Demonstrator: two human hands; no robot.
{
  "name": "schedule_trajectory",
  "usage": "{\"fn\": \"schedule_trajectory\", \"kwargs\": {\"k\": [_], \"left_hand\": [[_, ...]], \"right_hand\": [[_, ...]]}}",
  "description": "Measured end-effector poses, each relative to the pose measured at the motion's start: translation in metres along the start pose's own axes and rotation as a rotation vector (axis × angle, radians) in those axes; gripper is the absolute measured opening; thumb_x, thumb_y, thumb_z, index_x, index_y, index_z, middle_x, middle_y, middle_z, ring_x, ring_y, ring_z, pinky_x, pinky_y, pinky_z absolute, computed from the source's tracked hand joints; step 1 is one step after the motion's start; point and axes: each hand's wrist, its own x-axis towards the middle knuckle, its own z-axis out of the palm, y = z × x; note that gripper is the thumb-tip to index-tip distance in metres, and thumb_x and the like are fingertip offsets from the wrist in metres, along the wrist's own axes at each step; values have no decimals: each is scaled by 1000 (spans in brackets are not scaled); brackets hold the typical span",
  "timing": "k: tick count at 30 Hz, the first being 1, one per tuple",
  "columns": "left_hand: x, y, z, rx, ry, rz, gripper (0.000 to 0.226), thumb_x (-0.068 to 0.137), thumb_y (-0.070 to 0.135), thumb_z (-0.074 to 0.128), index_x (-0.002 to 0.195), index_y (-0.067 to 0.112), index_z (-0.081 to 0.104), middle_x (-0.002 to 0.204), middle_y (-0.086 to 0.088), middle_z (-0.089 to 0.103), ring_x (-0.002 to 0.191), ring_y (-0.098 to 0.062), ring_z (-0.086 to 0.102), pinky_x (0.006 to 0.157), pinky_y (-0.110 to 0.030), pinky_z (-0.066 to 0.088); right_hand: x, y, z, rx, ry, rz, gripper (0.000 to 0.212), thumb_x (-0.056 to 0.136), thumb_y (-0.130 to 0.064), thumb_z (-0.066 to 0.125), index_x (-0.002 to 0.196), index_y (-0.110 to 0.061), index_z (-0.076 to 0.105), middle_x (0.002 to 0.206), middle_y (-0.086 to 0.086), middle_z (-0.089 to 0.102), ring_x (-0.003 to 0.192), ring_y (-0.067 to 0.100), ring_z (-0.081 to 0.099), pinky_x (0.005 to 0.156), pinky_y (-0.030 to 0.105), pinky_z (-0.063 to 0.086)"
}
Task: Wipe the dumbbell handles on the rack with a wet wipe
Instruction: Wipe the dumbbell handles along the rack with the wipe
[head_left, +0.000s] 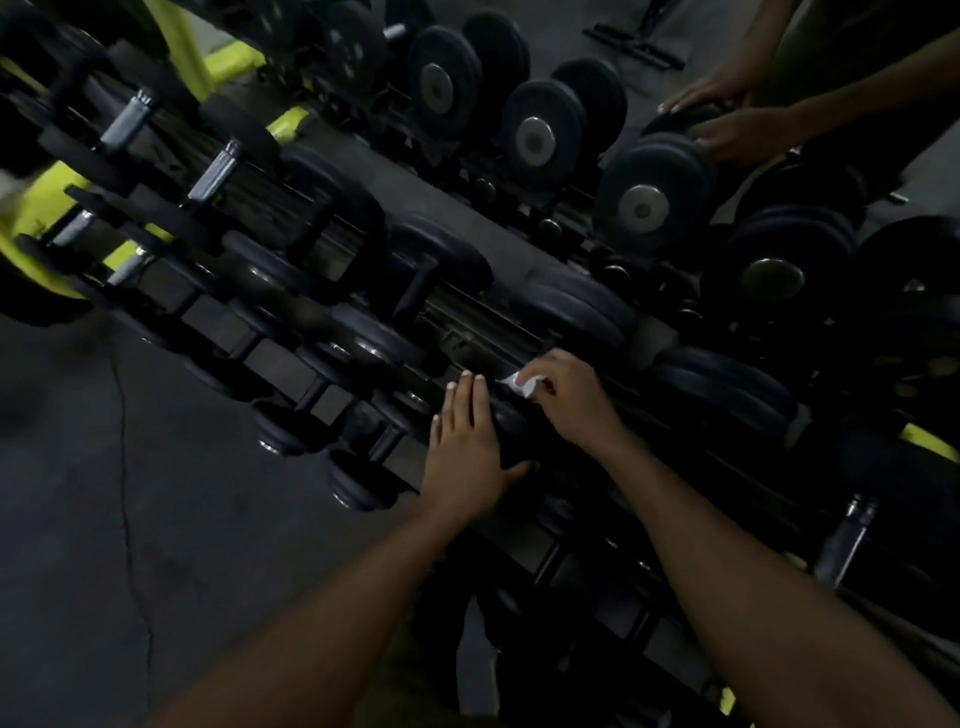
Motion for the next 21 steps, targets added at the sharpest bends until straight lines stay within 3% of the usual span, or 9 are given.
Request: {"fn": "schedule_trajectory", "kwargs": {"k": [3,6,11,16,19,21], "left_hand": [[2,-3,-1,23,-25,34,125,80,70,67,161,13,-10,169,-6,-14,156,-24,-12,127,-47,10],[4,-6,-1,50,-41,57,125,81,73,63,160,12,-11,168,-8,-17,155,-25,-16,127,-48,8],[6,-8,0,65,-49,76,124,81,75,62,160,12,-12,168,-9,-18,155,-27,-18,126,-49,7],[4,-9,0,69,-51,71,123,82,75,60,159,14,-14,168,-7,-20,154,-25,-21,126,-48,4],[5,-7,0,80,-47,55,124,81,75,62,159,16,-15,168,-5,-20,155,-23,-19,127,-49,9],[3,-4,-2,74,-50,21,126,80,75,63,159,18,-16,168,-4,-21,155,-22,-17,126,-49,9]], "right_hand": [[7,-2,1,-163,-162,29,22,87,-19,58,96,-27,77,100,-3,66,96,20,63,82,33,53],[10,-9,-2,-255,-188,69,25,88,-32,51,94,-30,75,100,-5,68,96,21,60,80,36,51],[6,-4,-3,-171,-232,66,21,91,-22,54,102,-29,71,104,-5,70,95,14,65,81,34,53],[5,7,2,-176,-246,7,29,89,-9,61,107,-28,73,98,-3,51,89,15,57,77,31,51],[9,10,2,-178,-274,-4,24,90,-12,57,107,-21,71,104,1,53,94,22,58,80,33,50],[11,8,-3,-215,-184,13,20,90,-27,57,105,-23,69,103,0,59,93,19,59,78,30,48]]}}
